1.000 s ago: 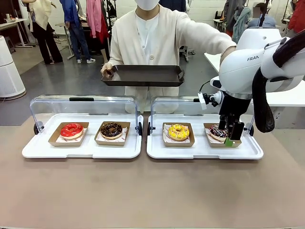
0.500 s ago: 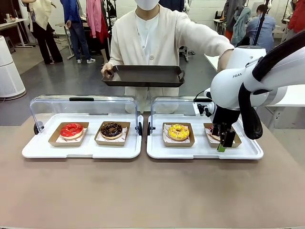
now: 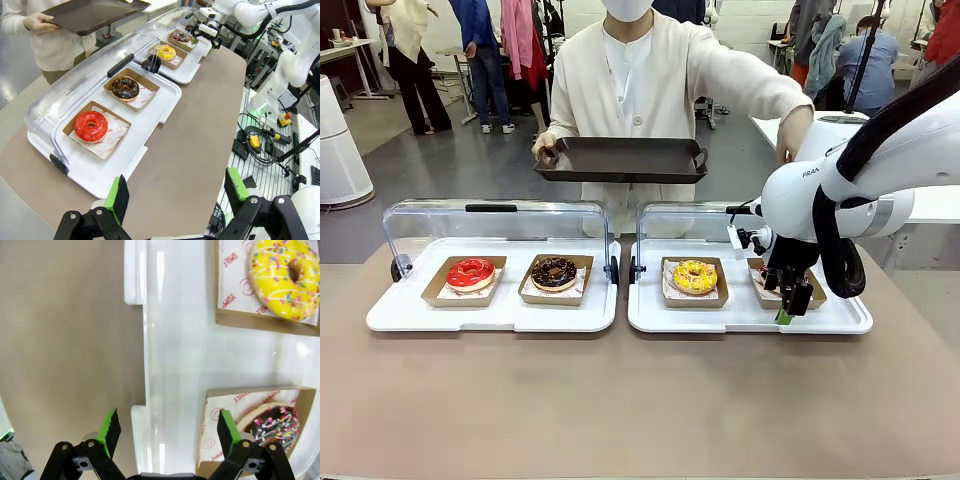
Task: Provide the desired donut to the person.
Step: Pick up and lift the Paper togo box containing the Donut pointed at by the person.
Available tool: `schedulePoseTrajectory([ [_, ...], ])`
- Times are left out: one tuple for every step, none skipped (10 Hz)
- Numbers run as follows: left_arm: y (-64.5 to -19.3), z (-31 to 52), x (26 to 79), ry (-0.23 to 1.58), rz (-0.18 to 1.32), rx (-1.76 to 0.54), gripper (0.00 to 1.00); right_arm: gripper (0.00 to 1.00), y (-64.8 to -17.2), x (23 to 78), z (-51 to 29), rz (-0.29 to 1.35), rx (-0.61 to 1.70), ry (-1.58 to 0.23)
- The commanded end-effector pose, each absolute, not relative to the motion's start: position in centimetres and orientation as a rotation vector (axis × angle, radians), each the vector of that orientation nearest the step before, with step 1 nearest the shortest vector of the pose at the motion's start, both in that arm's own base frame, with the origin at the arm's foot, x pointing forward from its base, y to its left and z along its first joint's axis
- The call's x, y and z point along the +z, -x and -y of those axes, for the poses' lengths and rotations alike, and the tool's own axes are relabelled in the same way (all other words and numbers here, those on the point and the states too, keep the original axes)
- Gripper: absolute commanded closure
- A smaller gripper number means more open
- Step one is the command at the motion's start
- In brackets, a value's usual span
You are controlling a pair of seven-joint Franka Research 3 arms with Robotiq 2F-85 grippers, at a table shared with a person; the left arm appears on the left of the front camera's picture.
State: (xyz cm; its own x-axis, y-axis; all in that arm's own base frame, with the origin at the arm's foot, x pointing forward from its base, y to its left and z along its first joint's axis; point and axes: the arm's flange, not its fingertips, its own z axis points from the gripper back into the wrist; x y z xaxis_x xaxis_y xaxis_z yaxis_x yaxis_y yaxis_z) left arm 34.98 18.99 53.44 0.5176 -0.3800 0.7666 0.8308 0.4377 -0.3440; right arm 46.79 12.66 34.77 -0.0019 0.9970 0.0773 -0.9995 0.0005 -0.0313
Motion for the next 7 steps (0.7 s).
schedulePoseTrajectory([
  [-34.99, -19.01, 53.6, 0.799, 0.68, -0.831, 0.0, 0.0, -47.59, 34.68, -12.56, 0.103, 1.551, -0.054],
  [-34.99, -19.01, 53.6, 0.799, 0.68, -0.831, 0.0, 0.0, -46.79, 34.77, -12.66, 0.085, 1.571, -0.036],
  [-34.99, -19.01, 53.6, 0.799, 0.68, -0.831, 0.0, 0.0, -46.79, 34.77, -12.66, 0.085, 1.571, -0.036],
  [-34.99, -19.01, 53.6, 0.799, 0.68, -0.831, 0.0, 0.0, -46.79, 34.77, -12.66, 0.085, 1.571, -0.036],
  [-34.99, -19.01, 53.6, 0.799, 0.68, -0.831, 0.0, 0.0, -46.79, 34.77, -12.66, 0.085, 1.571, -0.036],
  [-34.99, -19.01, 53.6, 0.799, 0.68, -0.831, 0.0, 0.0, -46.9, 34.72, -12.73, 0.087, 1.571, -0.038],
  [-34.99, -19.01, 53.6, 0.799, 0.68, -0.831, 0.0, 0.0, -47.4, 34.27, -12.49, 0.092, 1.584, -0.08],
])
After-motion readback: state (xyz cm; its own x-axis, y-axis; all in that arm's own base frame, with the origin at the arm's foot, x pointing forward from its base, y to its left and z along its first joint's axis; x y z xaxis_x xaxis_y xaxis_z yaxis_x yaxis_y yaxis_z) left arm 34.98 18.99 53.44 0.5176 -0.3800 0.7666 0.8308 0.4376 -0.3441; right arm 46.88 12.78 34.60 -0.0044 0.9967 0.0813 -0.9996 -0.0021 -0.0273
